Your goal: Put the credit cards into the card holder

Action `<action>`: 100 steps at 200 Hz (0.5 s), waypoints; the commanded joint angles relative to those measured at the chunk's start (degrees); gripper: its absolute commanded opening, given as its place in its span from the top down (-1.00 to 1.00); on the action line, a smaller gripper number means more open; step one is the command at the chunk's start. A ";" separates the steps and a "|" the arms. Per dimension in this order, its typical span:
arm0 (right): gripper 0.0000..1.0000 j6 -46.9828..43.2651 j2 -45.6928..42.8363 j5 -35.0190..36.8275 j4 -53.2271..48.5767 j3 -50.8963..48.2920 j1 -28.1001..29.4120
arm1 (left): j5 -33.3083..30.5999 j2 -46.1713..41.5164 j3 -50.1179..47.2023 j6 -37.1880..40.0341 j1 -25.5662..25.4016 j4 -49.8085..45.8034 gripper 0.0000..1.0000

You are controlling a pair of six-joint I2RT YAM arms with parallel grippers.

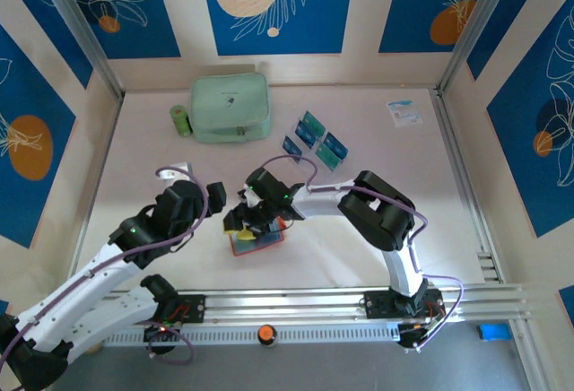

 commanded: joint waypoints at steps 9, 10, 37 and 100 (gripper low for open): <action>-0.10 -2.09 -3.56 -2.70 -0.43 -0.38 -1.30 | -0.98 0.30 0.58 -0.88 0.23 0.53 -0.99; -0.10 -2.19 -3.76 -2.69 -0.49 -0.43 -1.37 | -0.94 0.31 0.58 -0.88 0.23 0.53 -0.99; -0.10 -4.38 -8.69 -1.74 -2.83 -1.31 -3.20 | -0.72 0.61 0.41 -0.89 0.24 1.14 -0.99; -0.11 -15.75 -19.75 13.03 -22.24 -3.86 -8.88 | 0.93 2.08 -0.20 -1.02 0.23 3.12 -0.99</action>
